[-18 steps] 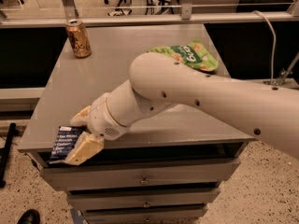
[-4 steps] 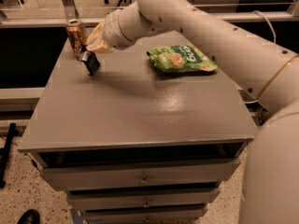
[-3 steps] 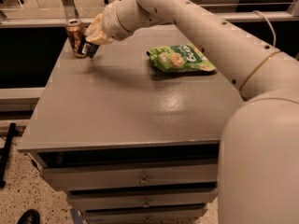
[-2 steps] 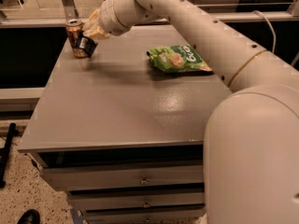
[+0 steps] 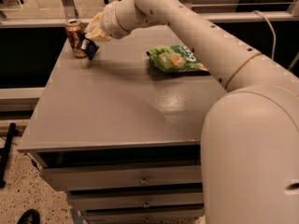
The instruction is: Move rxbar blueberry near orange can
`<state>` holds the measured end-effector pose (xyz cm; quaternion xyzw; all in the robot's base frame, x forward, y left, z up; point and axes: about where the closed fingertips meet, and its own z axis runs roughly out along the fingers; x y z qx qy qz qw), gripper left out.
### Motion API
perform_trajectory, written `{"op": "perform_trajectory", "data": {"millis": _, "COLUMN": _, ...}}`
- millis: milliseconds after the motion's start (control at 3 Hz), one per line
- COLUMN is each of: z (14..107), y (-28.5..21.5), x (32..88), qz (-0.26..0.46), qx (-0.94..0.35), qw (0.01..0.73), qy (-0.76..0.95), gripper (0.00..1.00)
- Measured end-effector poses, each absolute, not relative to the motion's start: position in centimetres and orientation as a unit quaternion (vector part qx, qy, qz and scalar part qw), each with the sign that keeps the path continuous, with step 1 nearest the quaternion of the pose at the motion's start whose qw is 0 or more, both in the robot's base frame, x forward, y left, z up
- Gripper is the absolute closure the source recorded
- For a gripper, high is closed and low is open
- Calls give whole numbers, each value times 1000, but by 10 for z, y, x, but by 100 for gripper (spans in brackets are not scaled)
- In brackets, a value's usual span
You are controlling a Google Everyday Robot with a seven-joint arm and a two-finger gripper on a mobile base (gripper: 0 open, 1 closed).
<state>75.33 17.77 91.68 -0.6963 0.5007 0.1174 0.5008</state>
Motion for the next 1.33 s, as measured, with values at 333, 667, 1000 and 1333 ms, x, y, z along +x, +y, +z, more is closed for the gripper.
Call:
{"op": "perform_trajectory", "data": {"millis": 333, "z": 898, "y": 169, "x": 749, "qz": 122, "qx": -689, "qw": 493, "qy": 518, "gripper": 100}}
{"op": "perform_trajectory", "data": {"millis": 667, "z": 878, "y": 158, "x": 741, "qz": 122, "qx": -685, "qw": 477, "qy": 537, "gripper": 100}}
{"op": "perform_trajectory", "data": {"millis": 1000, "z": 863, "y": 146, "x": 732, "qz": 120, "qx": -682, "qw": 461, "qy": 555, "gripper": 100}}
{"op": "perform_trajectory", "data": {"millis": 1333, "z": 852, "y": 139, "x": 727, "qz": 119, "qx": -681, "qw": 448, "qy": 567, "gripper": 85}}
